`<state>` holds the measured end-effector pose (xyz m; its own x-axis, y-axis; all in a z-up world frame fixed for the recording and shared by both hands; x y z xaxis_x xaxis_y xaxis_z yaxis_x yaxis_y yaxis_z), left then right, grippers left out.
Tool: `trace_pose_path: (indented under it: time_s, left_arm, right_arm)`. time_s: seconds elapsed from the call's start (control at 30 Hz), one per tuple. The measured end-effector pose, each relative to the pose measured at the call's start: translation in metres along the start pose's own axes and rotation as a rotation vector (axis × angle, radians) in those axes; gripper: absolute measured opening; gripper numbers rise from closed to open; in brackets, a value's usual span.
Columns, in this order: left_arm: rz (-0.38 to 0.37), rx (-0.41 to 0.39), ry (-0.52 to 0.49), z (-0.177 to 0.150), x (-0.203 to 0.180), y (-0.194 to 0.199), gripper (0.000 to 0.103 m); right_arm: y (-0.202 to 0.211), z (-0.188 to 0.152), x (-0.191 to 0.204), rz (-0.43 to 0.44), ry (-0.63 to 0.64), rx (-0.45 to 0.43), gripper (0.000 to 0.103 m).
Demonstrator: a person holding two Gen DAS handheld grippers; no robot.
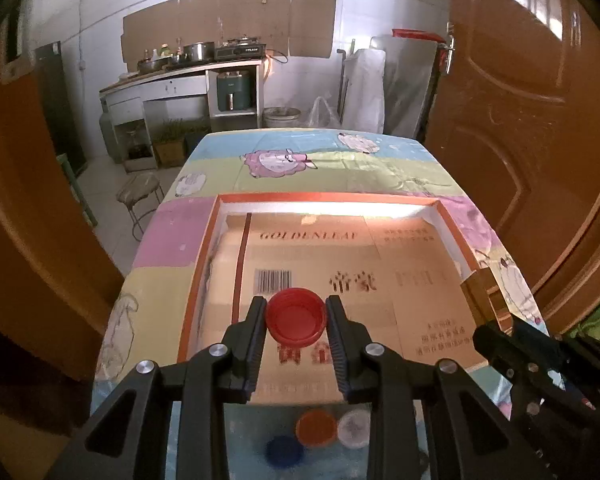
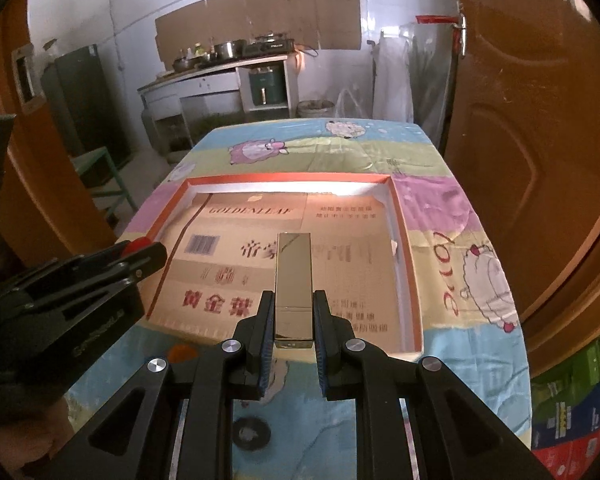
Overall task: Organize rigid objects
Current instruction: 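Carry the red cap and gold block with both grippers over the GOLDENLEAF tray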
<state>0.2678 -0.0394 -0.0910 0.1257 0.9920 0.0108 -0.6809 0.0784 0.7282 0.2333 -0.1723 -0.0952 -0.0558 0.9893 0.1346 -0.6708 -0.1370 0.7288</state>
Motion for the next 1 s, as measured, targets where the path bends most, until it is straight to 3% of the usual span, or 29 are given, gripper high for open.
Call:
trace_pose_path:
  time_s: [0.23,0.37,0.43,1.0]
  left_arm:
    - [-0.004,0.001,-0.006,0.030,0.003,-0.023,0.030]
    - [-0.031,0.039,0.002,0.046,0.005,-0.047,0.030]
    - [-0.035,0.068,0.002,0.049,0.006,-0.060,0.030]
    - [-0.042,0.180,0.006,0.056,0.013,-0.127,0.030]
  right_arm:
    - [-0.027,0.027,-0.003,0.013,-0.012,0.018,0.018]
    - [-0.049,0.047,-0.003,0.035,-0.021,0.041,0.018]
    - [-0.064,0.054,-0.002,0.062,-0.037,0.075,0.018]
    - [-0.146,0.075,-0.012,0.034,-0.059,0.192,0.018]
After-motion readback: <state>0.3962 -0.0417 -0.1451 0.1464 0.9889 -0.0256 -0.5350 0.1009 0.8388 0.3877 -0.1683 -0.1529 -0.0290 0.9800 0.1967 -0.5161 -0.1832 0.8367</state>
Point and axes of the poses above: each gripper's, at about its wrist camera, not at the fingertips, and y roughly against the way its jaws point, x to its left, z to its top, the point moved 7 cm from there along -y, roughly the way its jaws point, and after that the axes turned 4 degrees about -y, right-handed, at the moved point
